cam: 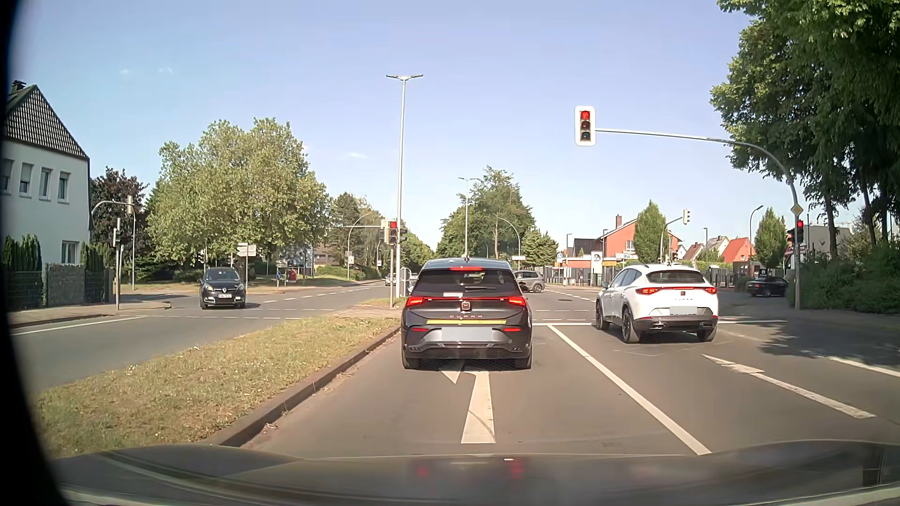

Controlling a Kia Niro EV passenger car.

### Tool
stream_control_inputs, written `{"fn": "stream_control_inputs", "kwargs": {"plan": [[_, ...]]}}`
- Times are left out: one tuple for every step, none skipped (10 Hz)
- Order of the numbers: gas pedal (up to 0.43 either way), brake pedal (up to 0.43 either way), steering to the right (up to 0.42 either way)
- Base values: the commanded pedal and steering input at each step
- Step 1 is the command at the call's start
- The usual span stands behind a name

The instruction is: Follow the waypoints while adhering to traffic rules and regulations

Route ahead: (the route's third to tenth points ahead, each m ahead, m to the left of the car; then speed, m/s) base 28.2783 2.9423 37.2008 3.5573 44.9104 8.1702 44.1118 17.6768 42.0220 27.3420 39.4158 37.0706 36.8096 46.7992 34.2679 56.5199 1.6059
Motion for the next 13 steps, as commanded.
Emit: {"fn": "stream_control_inputs", "kwargs": {"plan": [[0.0, 0.183, 0.003], [0.0, 0.207, 0.001], [0.0, 0.232, 0.0], [0.0, 0.25, 0.0], [0.0, 0.25, -0.001], [0.0, 0.25, -0.003], [0.0, 0.238, -0.003], [0.0, 0.232, -0.002], [0.0, 0.232, -0.002], [0.0, 0.232, -0.003], [0.0, 0.232, -0.003], [0.0, 0.232, -0.003], [0.0, 0.226, -0.003]]}}
